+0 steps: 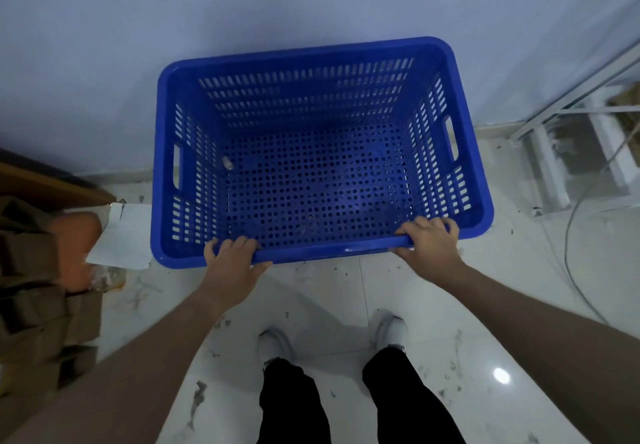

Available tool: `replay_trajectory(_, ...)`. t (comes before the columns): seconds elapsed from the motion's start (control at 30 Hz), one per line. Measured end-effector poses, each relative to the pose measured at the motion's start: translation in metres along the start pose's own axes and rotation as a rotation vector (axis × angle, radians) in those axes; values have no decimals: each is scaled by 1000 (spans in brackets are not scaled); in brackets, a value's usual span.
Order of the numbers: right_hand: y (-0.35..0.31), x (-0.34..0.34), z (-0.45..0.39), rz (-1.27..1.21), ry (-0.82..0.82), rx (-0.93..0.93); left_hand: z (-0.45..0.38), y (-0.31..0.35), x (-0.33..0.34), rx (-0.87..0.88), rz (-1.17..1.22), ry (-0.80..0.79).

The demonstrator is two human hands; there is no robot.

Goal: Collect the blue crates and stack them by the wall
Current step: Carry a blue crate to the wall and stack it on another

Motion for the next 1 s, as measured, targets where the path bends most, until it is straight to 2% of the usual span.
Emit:
replay_trajectory(0.23, -9, 26, -1, 187, 123, 50, -6, -6, 3, -71, -50, 30)
replay_trajectory(0.3, -8, 28, 1, 192, 134, 70, -4, -1, 5, -108, -81, 18)
replay_trajectory(0.37, -19, 36, 9, 174, 155, 59, 5, 4, 12, -72, -134, 37)
replay_trajectory(0.47, -45, 51, 11, 161, 144, -10, 10, 9, 19, 5, -230, 88)
replay_trajectory(0.63, -55, 45, 7, 107, 91, 5, 7, 10, 17, -25, -188, 100)
replay_trajectory(0.73, -52, 45, 11, 138, 92, -60, 9, 12, 17, -22, -188, 46)
replay_trajectory(0.83, -55, 32, 7, 124, 0, -67, 3, 13, 2, -81, -202, -134)
replay_trajectory(0.93, -54, 15, 12, 117, -222, -120, 12, 26, -25, -133, -198, -419)
replay_trajectory(1.0, -48, -10, 22, -12, -322, -110, 27, 43, -48, -151, -163, -458)
Point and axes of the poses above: each hand's wrist, its own z-axis away from the middle knuckle, its own x-axis out of the palm, y = z × x, the point moved 2 cm from there along -z, towards the middle knuckle, and after that the axes turned 11 degrees about -y, right-handed, at the moved point
